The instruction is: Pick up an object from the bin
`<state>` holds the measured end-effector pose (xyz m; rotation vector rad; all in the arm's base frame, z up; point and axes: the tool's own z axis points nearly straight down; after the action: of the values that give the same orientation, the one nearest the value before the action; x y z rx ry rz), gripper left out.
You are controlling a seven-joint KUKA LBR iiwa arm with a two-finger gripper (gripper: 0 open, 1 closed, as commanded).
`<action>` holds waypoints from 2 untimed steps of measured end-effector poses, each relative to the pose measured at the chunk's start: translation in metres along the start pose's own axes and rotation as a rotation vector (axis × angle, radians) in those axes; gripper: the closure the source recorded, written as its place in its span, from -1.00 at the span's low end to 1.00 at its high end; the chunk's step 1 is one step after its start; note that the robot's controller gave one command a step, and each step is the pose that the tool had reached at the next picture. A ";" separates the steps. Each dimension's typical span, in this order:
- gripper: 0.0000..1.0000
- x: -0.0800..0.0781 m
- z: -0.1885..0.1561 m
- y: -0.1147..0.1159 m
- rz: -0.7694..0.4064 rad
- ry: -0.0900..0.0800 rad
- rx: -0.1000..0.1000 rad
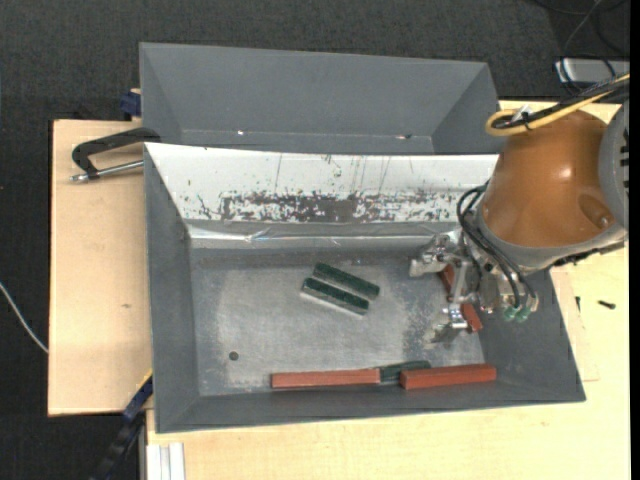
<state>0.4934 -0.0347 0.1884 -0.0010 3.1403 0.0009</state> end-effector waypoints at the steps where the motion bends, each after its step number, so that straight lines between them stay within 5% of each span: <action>1: -1.00 0.000 0.000 0.000 0.000 0.000 0.000; 2: -1.00 -0.011 0.019 0.025 -0.071 -0.004 0.003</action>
Offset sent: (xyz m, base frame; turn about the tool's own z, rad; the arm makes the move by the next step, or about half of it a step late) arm 0.0242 0.0750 -0.0565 -0.2023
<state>0.5042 -0.0097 0.1692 -0.1127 3.1342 -0.0040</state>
